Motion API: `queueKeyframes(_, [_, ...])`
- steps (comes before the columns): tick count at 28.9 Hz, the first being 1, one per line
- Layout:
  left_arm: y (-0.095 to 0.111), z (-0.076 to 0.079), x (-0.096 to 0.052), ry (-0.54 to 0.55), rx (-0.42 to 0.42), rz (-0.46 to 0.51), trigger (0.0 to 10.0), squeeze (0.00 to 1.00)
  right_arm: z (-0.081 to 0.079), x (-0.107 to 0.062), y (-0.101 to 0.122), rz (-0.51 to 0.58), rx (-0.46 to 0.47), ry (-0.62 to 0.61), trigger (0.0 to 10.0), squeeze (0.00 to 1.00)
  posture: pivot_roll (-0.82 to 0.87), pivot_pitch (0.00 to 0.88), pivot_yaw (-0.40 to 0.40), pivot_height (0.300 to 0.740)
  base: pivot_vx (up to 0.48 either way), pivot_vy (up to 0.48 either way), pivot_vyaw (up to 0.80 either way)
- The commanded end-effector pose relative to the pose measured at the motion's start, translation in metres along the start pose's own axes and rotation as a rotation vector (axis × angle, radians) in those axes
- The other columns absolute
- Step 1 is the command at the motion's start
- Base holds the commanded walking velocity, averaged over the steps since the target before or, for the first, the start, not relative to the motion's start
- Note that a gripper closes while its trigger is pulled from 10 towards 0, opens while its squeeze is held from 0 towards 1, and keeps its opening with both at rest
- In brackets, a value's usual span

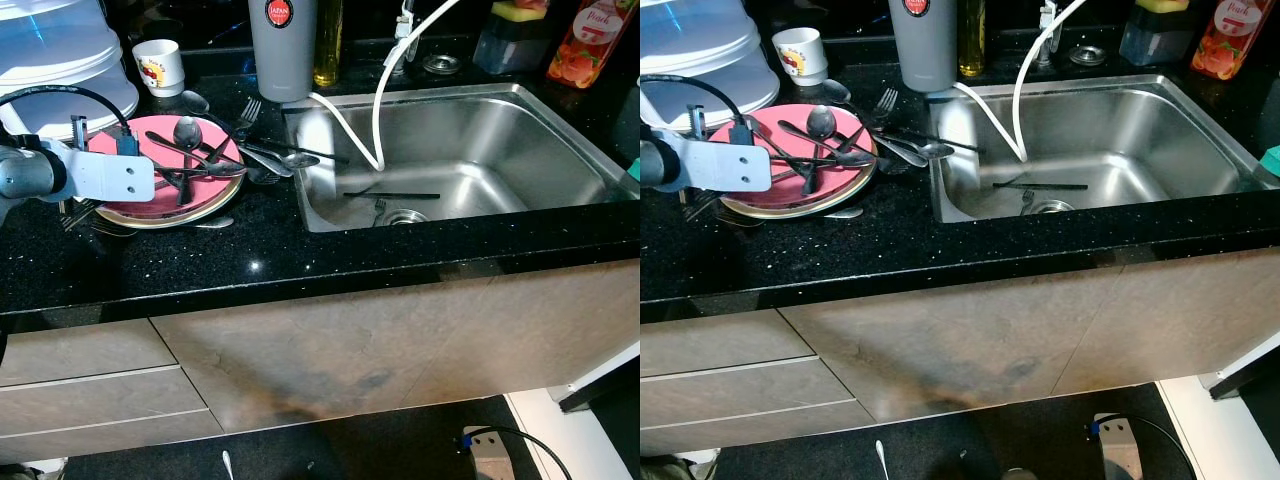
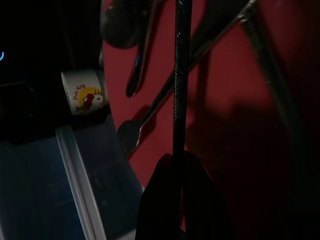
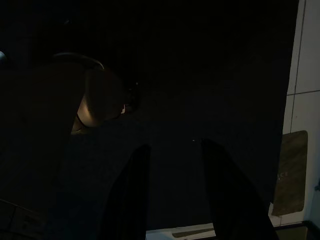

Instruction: Kitchen organization

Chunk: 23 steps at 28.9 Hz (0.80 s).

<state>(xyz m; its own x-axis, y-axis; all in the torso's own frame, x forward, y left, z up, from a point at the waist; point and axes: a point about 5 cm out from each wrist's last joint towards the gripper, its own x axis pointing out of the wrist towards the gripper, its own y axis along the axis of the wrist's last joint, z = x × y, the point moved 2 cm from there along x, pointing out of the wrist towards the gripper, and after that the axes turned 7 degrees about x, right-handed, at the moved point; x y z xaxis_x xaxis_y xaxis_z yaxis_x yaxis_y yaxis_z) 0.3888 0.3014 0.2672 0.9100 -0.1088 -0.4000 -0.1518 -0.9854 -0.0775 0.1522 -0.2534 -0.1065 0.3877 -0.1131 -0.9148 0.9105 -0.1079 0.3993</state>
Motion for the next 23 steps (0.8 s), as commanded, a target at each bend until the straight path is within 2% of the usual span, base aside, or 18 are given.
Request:
queueKeyframes(1, [-0.003, -0.014, -0.008, 0.041, -0.097, 0.032, 0.0, 0.00, -0.001, 0.000, -0.001, -0.004, -0.002, 0.003, 10.0, 0.00, 0.00, 0.060, 0.023, 0.740, 0.000, 0.000, 0.00])
queueKeyframes(3, [-0.001, -0.018, -0.010, 0.057, -0.121, 0.055, 0.0, 0.00, -0.001, 0.000, -0.001, -0.004, -0.003, 0.003, 10.0, 0.00, 0.00, 0.060, 0.023, 0.740, 0.000, 0.000, 0.00])
queueKeyframes(6, [0.016, -0.042, -0.017, 0.120, -0.225, 0.208, 0.0, 0.00, -0.002, 0.000, 0.000, -0.004, -0.005, 0.005, 10.0, 0.00, 0.01, 0.051, 0.020, 0.740, 0.000, 0.000, 0.00])
queueKeyframes(12, [0.030, -0.055, -0.023, 0.161, -0.298, 0.343, 0.0, 0.00, -0.003, 0.000, 0.000, -0.003, -0.006, 0.006, 10.0, 0.00, 0.01, 0.039, 0.024, 0.740, 0.000, 0.000, 0.00])
queueKeyframes(14, [0.038, -0.064, -0.027, 0.190, -0.355, 0.421, 0.0, 0.00, -0.003, 0.001, 0.001, -0.002, -0.004, 0.006, 10.0, 0.00, 0.01, 0.036, 0.026, 0.740, 0.000, 0.000, 0.00])
queueKeyframes(16, [0.046, -0.076, -0.032, 0.226, -0.446, 0.530, 0.0, 0.00, -0.003, 0.001, 0.001, -0.001, -0.004, 0.006, 10.0, 0.00, 0.01, 0.033, 0.027, 0.740, 0.000, 0.000, 0.00])
queueKeyframes(17, [0.046, -0.076, -0.032, 0.226, -0.446, 0.530, 0.0, 0.00, -0.003, 0.001, 0.001, -0.001, -0.004, 0.006, 10.0, 0.00, 0.01, 0.033, 0.027, 0.740, 0.000, 0.000, 0.00])
queueKeyframes(18, [0.051, -0.082, -0.035, 0.246, -0.497, 0.589, 0.0, 0.00, -0.003, 0.001, 0.001, -0.001, -0.005, 0.006, 10.0, 0.00, 0.01, 0.030, 0.028, 0.740, 0.000, 0.000, 0.00])
queueKeyframes(19, [0.051, -0.082, -0.035, 0.246, -0.497, 0.589, 0.0, 0.00, -0.003, 0.001, 0.001, -0.001, -0.005, 0.006, 10.0, 0.00, 0.01, 0.030, 0.028, 0.740, 0.000, 0.000, 0.00])
queueKeyframes(20, [0.054, -0.085, -0.038, 0.260, -0.535, 0.637, 0.3, 0.00, -0.003, 0.001, 0.001, -0.001, -0.005, 0.006, 10.0, 0.00, 0.01, 0.030, 0.028, 0.740, 0.000, 0.000, 0.00])
queueKeyframes(21, [0.060, -0.090, -0.041, 0.282, -0.599, 0.710, 1.3, 0.00, -0.003, 0.001, 0.002, 0.000, -0.005, 0.006, 10.0, 0.00, 0.00, 0.026, 0.028, 0.740, 0.000, 0.000, 0.00])
queueKeyframes(22, [0.076, -0.097, -0.046, 0.325, -0.724, 0.865, 3.7, 0.00, -0.003, 0.001, 0.003, 0.006, -0.001, 0.005, 10.0, 0.00, 0.00, 0.020, 0.024, 0.740, 0.000, 0.000, 0.00])
queueKeyframes(23, [0.076, -0.097, -0.046, 0.325, -0.724, 0.865, 3.7, 0.00, -0.003, 0.001, 0.003, 0.006, -0.001, 0.005, 10.0, 0.00, 0.00, 0.020, 0.024, 0.740, 0.000, 0.000, 0.00])
